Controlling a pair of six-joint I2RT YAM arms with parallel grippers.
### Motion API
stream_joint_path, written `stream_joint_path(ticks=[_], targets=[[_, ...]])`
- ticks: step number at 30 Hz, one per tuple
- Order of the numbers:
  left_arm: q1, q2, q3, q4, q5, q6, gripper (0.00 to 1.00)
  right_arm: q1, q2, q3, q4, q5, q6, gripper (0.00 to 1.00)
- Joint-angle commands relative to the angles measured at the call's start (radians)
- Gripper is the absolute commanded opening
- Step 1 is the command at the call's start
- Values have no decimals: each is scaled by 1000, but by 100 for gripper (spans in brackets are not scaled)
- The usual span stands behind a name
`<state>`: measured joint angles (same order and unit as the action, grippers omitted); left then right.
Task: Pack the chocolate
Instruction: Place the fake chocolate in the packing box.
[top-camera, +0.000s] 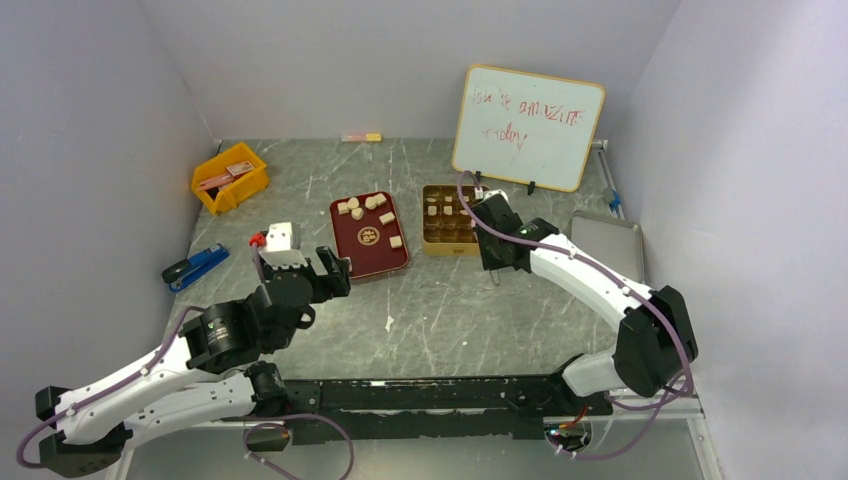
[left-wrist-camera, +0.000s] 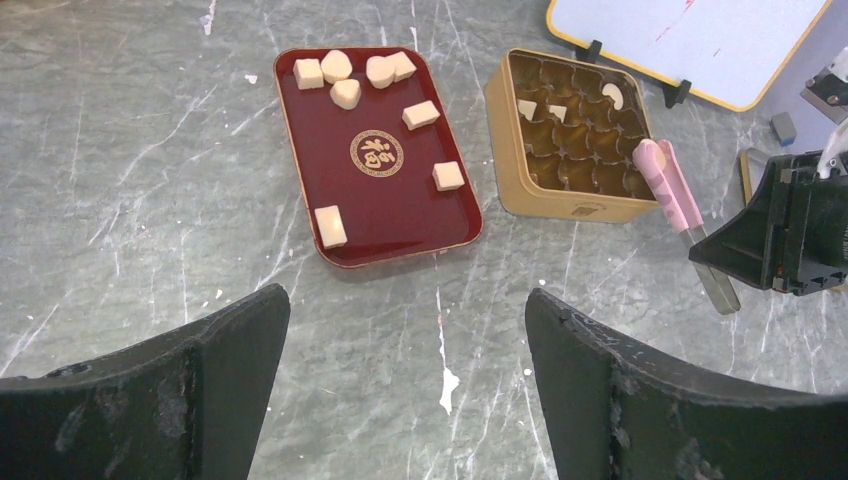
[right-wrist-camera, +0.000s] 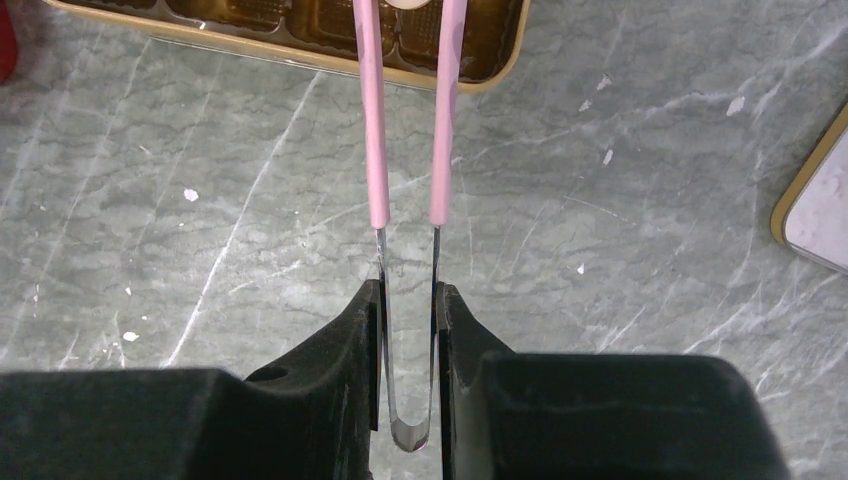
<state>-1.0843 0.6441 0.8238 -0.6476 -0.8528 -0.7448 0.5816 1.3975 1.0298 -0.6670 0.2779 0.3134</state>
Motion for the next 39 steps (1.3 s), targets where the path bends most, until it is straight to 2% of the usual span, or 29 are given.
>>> stream_joint_path(ticks=[1, 18, 22, 29, 39], targets=[[-5, -5, 6, 32, 5, 9, 92, -8, -53, -11, 4, -6, 22, 2], [-5, -23, -2, 17, 4, -1, 92, -9, -90, -62, -10, -14, 49, 5], [-5, -24, -2, 17, 4, -1, 92, -8, -92, -69, -6, -10, 52, 11], [-5, -25, -5, 16, 2, -2, 92, -9, -88, -73, 4, -8, 53, 30], [-5, -23, -8, 15, 1, -6, 92, -9, -74, -64, 18, -15, 50, 35]])
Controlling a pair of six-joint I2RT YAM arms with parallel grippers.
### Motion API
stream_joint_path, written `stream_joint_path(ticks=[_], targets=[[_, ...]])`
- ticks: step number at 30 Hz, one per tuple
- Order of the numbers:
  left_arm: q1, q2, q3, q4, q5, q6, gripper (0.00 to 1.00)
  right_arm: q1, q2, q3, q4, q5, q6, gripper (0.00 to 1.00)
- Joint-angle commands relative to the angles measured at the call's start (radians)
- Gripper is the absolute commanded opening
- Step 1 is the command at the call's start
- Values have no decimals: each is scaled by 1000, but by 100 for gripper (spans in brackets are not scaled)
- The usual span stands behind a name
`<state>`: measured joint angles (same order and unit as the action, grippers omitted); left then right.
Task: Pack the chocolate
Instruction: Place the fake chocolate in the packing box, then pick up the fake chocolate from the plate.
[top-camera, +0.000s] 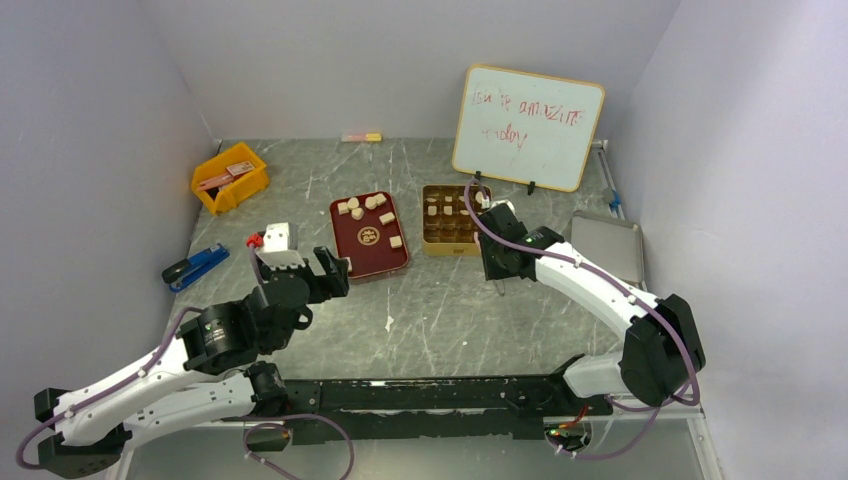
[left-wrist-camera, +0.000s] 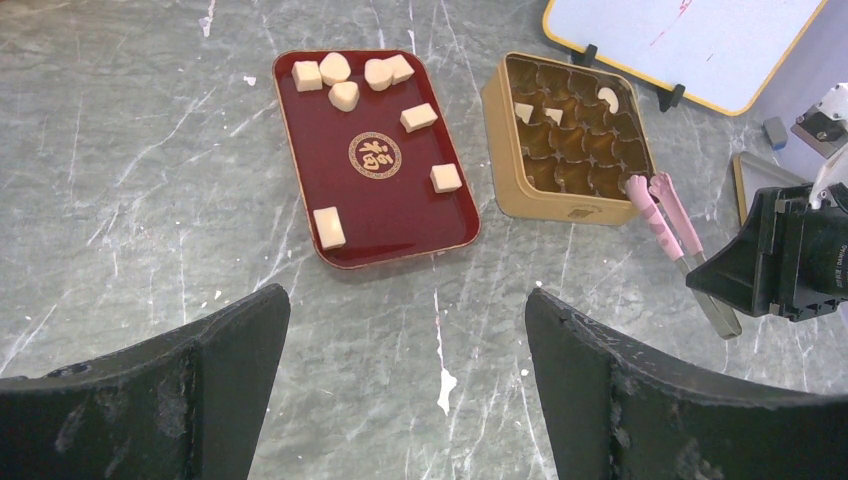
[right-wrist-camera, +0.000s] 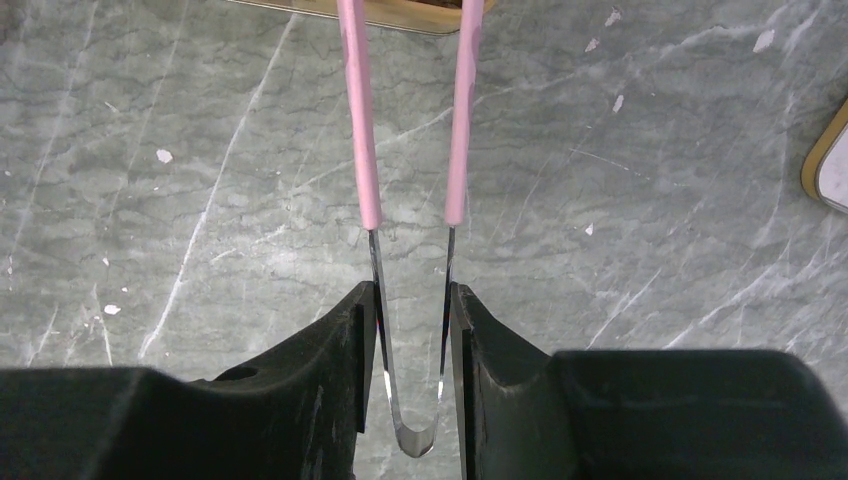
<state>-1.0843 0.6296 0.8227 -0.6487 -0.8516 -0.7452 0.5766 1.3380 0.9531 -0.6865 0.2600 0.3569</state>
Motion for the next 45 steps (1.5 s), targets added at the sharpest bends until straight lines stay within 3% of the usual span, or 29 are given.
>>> stream_joint_path(ticks=[1, 9, 15, 27, 45], targets=[[-5, -10, -7, 15, -1, -5, 92, -4, -16, 15, 40, 4, 7, 35], [-5, -3, -5, 17, 0, -5, 92, -4, -11, 58, 47, 13, -16, 32], [-5, 10, -7, 20, -1, -11, 92, -4, 21, 131, 52, -4, -51, 23], [-5, 28, 5, 18, -6, -15, 92, 24, 106, 294, 58, -73, -108, 20], [-5, 38, 35, -7, -8, -24, 92, 255, 599, 760, 41, -85, -175, 19]])
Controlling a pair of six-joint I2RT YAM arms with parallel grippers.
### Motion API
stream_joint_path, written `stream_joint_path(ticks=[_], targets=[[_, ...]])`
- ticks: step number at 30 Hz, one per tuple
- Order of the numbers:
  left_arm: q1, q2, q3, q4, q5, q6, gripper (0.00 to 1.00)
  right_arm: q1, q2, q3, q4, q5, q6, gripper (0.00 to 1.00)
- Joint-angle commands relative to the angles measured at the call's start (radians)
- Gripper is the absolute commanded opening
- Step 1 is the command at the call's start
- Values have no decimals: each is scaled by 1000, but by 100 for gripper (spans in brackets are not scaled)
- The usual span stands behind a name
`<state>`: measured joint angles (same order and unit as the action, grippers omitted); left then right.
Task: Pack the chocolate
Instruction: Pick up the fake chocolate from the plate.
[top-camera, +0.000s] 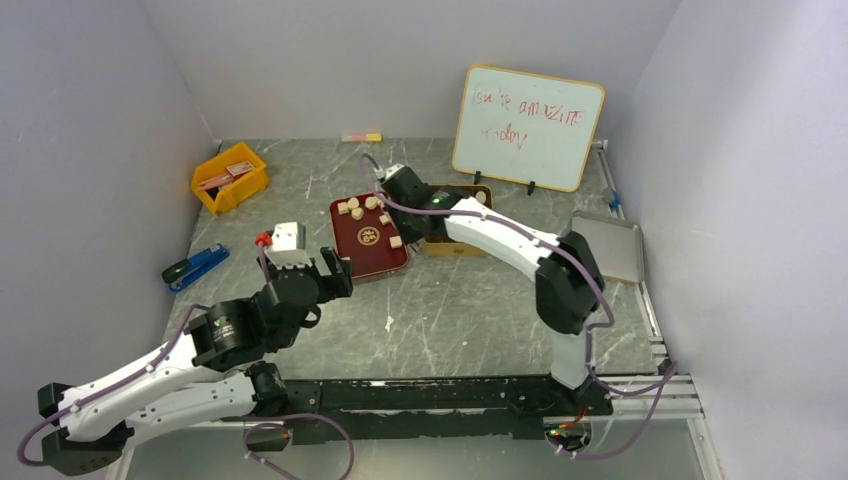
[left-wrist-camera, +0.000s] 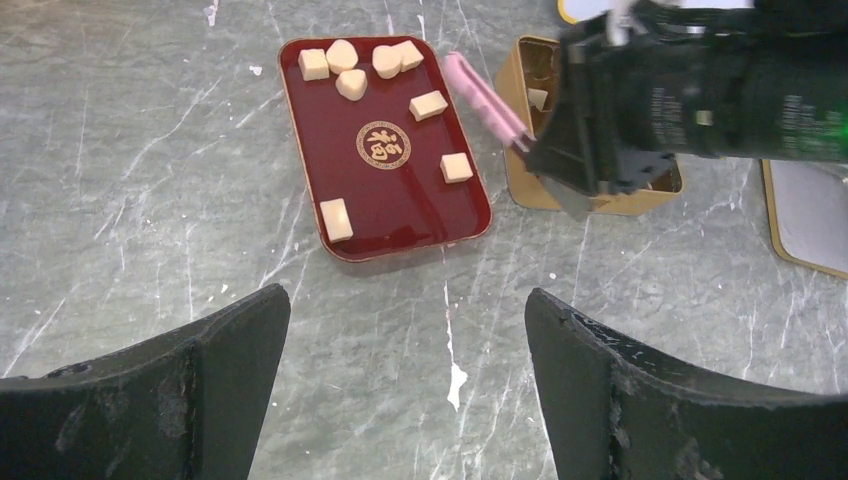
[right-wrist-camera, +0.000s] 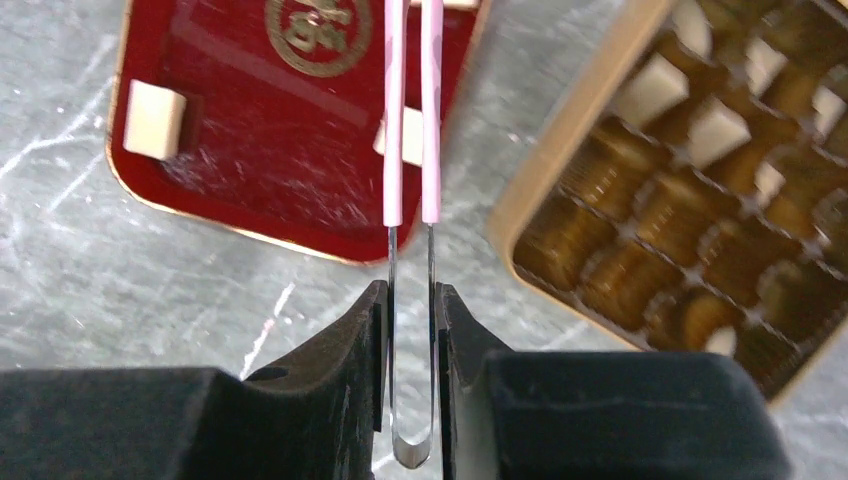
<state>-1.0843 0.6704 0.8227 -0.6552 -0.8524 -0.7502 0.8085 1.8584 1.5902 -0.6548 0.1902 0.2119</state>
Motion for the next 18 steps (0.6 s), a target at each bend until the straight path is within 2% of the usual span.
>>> stream_joint_path(ticks=[1, 8, 18], targets=[[-5, -4, 35, -2, -8, -20, 92, 29, 109, 149, 9, -18, -32, 19], [-5, -22, 33, -19, -14, -20, 92, 46, 270, 296, -1, -30, -43, 20], [-5, -29, 26, -10, -20, -9, 92, 50, 367, 369, 1, -49, -39, 27]])
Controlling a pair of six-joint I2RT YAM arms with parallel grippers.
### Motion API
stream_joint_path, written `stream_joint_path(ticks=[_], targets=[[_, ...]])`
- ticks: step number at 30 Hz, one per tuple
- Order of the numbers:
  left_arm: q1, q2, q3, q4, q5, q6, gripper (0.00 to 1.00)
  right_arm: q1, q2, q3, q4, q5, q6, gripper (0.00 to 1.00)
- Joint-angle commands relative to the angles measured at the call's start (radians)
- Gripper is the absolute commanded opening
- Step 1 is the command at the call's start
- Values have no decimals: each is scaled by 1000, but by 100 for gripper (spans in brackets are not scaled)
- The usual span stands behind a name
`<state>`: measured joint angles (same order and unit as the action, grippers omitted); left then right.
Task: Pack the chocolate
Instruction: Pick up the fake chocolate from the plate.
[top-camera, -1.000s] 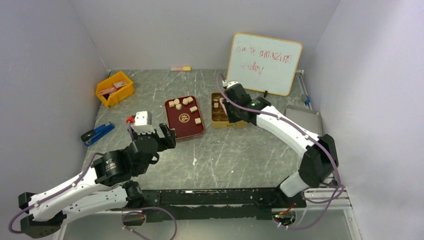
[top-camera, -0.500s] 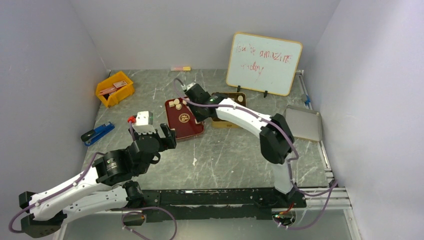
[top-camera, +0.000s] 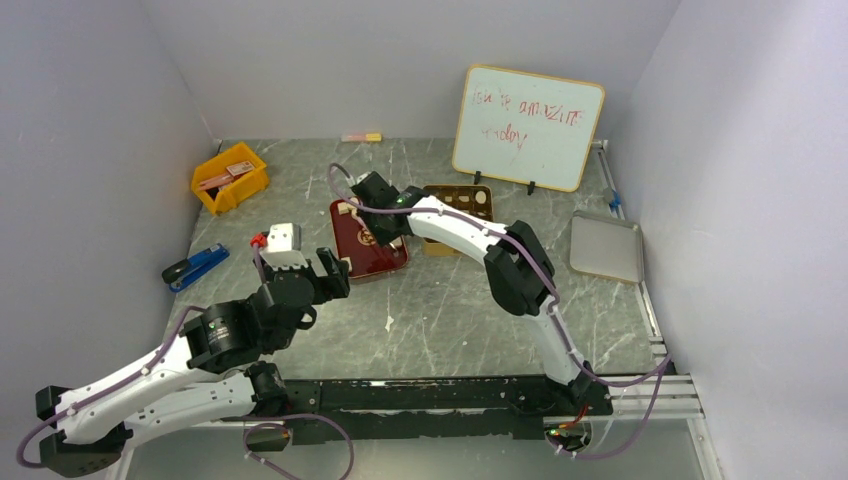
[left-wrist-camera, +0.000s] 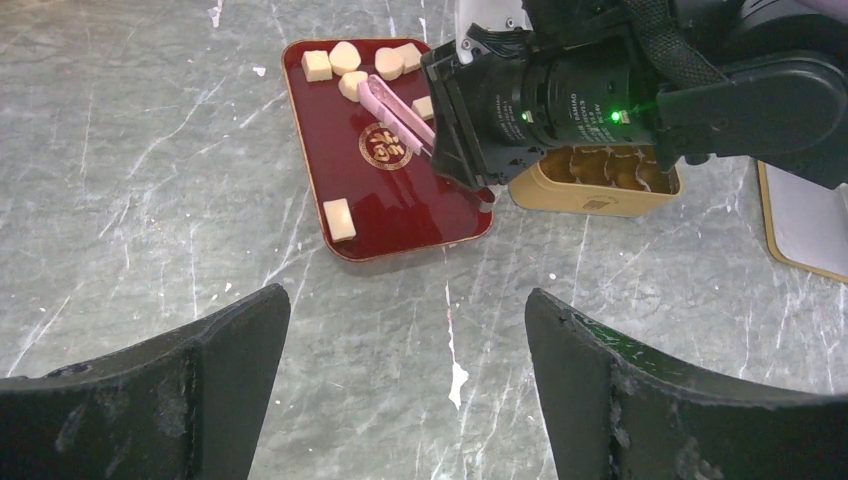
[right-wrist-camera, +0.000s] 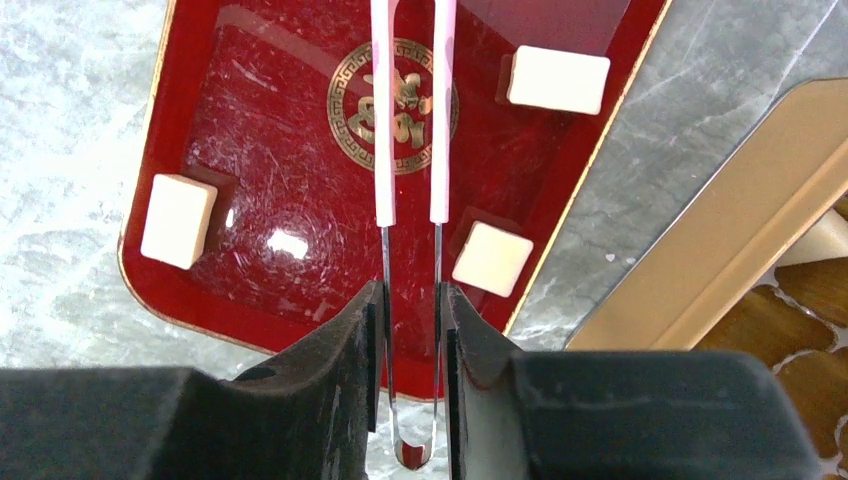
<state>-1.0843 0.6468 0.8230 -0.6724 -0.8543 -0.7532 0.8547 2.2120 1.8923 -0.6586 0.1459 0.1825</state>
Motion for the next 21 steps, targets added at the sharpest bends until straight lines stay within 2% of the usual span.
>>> stream_joint_path(ticks=[1, 12, 21], targets=[[-5, -6, 24, 8, -18, -5, 92, 4, 20, 70, 6, -5, -10, 28], [-5, 0, 16, 17, -15, -5, 92, 4, 55, 74, 11, -1, -14, 38], [-5, -2, 16, 18, -18, -2, 92, 4, 103, 121, 4, 1, -16, 39]])
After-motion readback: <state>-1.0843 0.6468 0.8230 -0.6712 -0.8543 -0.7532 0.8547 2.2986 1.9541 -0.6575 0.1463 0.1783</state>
